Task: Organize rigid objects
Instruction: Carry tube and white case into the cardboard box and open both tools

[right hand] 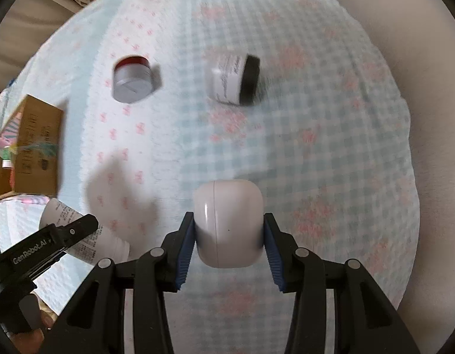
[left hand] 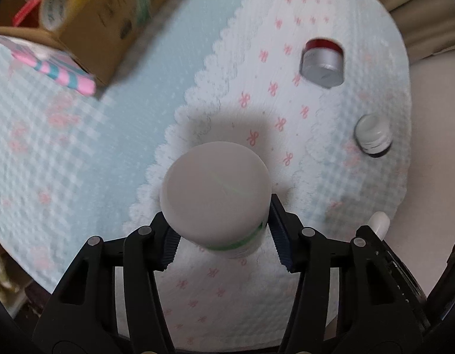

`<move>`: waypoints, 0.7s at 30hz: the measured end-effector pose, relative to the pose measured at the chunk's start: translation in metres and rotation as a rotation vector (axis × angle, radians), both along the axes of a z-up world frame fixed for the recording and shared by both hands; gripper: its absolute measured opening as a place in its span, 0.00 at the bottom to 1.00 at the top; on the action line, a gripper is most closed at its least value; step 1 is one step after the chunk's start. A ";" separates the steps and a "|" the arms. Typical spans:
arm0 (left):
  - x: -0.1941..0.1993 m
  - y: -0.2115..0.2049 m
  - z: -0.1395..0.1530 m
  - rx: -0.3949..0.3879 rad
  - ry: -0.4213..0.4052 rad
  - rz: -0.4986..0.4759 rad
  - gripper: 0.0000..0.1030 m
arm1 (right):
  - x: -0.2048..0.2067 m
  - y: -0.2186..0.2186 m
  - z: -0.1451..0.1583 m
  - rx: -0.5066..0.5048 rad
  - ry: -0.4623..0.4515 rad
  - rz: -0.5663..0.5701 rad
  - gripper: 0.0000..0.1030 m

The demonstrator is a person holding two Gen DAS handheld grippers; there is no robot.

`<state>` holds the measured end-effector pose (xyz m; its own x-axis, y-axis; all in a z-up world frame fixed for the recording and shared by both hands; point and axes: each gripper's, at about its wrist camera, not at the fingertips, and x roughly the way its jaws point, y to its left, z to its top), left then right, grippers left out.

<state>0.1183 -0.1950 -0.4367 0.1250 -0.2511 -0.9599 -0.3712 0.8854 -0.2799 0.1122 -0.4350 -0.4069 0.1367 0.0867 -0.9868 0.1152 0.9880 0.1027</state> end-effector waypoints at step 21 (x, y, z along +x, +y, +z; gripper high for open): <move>-0.023 0.122 0.187 0.100 -0.334 0.002 0.48 | -0.003 0.129 0.161 0.111 -0.302 0.202 0.40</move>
<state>0.0951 -0.0731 -0.2501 0.4371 -0.1574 -0.8855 -0.2750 0.9140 -0.2982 0.1096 -0.3061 -0.2457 0.3891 0.2461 -0.8877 -0.1329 0.9686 0.2103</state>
